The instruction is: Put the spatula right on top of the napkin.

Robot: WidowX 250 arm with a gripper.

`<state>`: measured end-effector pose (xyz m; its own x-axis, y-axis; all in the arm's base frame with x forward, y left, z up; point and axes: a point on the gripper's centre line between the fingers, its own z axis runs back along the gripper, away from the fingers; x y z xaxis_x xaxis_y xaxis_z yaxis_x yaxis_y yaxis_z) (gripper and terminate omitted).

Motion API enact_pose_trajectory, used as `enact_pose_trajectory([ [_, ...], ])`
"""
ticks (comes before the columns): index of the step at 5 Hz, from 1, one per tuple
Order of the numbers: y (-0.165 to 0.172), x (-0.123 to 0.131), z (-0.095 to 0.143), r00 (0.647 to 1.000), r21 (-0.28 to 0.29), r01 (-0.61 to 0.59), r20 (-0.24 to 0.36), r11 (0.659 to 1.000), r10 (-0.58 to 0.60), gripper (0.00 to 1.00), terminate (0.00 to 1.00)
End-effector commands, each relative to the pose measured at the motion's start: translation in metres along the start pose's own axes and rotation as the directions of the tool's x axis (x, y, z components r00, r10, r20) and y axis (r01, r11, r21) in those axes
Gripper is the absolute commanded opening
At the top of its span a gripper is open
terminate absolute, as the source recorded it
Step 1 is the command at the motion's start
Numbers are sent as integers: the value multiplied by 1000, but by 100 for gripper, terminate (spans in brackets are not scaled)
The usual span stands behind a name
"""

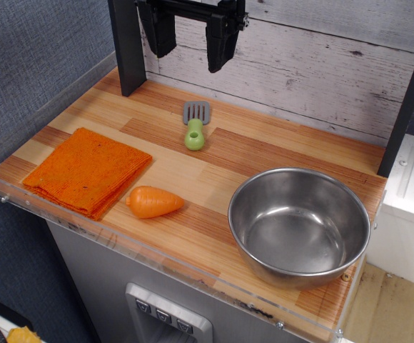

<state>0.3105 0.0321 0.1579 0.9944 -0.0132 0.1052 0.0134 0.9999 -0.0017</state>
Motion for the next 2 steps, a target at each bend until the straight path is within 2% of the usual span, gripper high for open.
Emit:
enact_pose_trajectory([
  [1, 0, 0, 0, 1000, 0, 0, 0, 1000, 0, 100, 0],
  [2, 19, 15, -11, 998, 13, 59, 6, 998, -59, 100, 0],
])
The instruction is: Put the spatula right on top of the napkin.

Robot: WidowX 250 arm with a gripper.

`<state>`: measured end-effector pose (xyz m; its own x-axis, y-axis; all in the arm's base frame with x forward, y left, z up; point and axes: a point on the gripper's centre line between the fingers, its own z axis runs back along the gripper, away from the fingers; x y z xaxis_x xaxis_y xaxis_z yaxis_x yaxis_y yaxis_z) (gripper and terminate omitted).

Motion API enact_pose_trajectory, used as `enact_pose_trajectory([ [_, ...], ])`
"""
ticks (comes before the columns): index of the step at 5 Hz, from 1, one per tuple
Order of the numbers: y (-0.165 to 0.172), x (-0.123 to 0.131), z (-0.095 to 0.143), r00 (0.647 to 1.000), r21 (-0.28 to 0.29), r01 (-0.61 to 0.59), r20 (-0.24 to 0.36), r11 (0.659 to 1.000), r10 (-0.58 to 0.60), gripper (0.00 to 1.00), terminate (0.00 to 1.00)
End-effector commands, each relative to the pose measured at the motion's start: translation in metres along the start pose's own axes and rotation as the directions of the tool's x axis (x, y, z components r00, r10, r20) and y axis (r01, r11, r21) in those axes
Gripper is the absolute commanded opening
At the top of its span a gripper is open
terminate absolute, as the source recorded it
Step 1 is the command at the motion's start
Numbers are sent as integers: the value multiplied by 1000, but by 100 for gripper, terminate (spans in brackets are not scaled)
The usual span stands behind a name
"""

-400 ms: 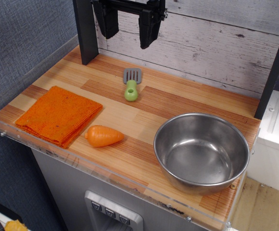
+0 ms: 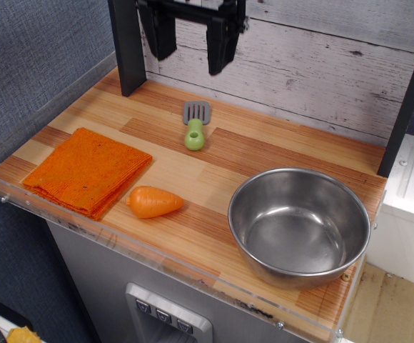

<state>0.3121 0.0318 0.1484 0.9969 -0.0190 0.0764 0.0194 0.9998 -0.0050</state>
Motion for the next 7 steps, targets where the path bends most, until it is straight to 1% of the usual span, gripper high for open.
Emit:
enact_pose_trajectory([
  [1, 38, 32, -18, 999, 31, -13, 44, 999, 12, 100, 0],
  [2, 52, 43, -40, 996, 62, -45, 75, 997, 40, 100, 0],
  [3, 60, 37, -64, 990, 72, -121, 86, 990, 114, 100, 0],
  [4, 60, 33, -84, 982, 56, -184, 63, 981, 180, 100, 0],
  [5, 63, 33, -99, 976, 35, -218, 37, 975, 216, 100, 0],
  [6, 58, 40, -112, 973, 12, -231, 18, 973, 230, 100, 0],
  [7, 47, 48, -120, 974, 13, -225, 17, 974, 224, 100, 0],
])
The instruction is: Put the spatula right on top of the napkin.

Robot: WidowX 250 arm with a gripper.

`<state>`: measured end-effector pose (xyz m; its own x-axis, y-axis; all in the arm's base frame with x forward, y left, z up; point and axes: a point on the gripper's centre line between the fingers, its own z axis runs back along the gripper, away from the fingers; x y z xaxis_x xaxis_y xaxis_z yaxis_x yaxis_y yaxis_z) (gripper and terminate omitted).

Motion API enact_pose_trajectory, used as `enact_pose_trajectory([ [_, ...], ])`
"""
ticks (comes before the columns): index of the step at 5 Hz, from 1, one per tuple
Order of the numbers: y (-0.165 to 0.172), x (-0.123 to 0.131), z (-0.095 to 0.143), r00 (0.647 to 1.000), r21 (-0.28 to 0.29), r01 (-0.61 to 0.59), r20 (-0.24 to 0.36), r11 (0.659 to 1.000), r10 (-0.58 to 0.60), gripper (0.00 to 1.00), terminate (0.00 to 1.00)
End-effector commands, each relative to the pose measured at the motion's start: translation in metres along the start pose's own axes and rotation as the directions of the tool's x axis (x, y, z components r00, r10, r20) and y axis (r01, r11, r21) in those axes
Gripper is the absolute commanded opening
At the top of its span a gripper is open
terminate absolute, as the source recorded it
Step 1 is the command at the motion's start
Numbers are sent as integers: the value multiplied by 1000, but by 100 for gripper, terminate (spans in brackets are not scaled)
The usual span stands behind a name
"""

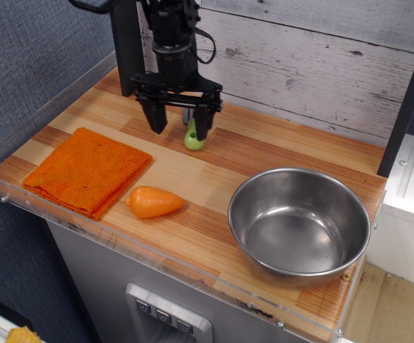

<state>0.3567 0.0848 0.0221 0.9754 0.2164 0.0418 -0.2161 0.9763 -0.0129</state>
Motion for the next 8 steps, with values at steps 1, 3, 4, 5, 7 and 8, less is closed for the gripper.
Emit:
enact_pose_trajectory([
  [1, -16, 13, -4, 1000, 14, 17, 23, 1000, -17, 100, 0],
  [3, -16, 5, -10, 1000, 61, 17, 7, 998, -17, 0, 0],
  [4, -15, 7, 8, 998, 60, 67, 16, 996, -68, 0, 0],
  [5, -18, 9, 58, 977, 43, 206, 53, 978, -208, 0, 0],
  [7, 36, -38, 142, 955, 2, 284, 85, 959, -283, 0, 0],
  [8, 76, -71, 135, 970, 20, 235, 51, 972, -236, 0, 0],
])
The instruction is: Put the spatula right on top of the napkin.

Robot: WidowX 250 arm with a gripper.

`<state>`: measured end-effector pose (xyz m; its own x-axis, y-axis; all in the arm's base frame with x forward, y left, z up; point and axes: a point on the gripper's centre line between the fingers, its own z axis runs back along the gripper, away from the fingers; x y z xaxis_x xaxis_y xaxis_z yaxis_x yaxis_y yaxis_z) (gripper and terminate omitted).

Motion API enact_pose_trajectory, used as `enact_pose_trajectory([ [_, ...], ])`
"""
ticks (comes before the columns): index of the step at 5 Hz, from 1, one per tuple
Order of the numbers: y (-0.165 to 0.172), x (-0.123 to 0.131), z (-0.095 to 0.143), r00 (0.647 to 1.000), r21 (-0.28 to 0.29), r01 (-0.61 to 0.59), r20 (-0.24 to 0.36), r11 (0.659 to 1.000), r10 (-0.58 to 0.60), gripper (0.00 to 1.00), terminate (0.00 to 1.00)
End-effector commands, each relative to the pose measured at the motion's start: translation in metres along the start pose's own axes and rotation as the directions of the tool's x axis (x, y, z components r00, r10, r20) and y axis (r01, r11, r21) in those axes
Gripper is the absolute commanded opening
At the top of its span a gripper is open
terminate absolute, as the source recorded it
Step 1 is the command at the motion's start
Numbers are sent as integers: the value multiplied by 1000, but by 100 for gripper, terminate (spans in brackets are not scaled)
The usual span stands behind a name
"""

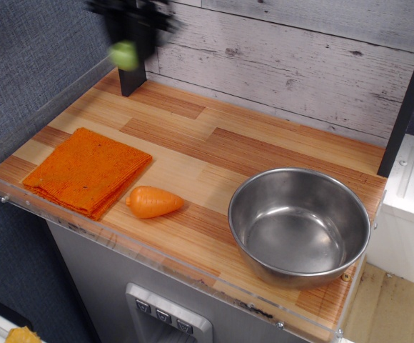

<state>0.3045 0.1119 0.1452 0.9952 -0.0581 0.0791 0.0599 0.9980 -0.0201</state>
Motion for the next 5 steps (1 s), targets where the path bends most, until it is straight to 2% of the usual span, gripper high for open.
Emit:
enact_pose_trajectory([
  [1, 53, -73, -5, 997, 73, -78, -21, 994, 80, 0, 0],
  [2, 57, -85, -38, 996, 73, -63, -63, 995, 68, 0, 0],
  [4, 50, -85, -79, 996, 118, 12, -84, 993, -2, 0, 0],
  [5, 49, -81, -87, 994, 136, 19, -109, 991, -4, 0, 0],
])
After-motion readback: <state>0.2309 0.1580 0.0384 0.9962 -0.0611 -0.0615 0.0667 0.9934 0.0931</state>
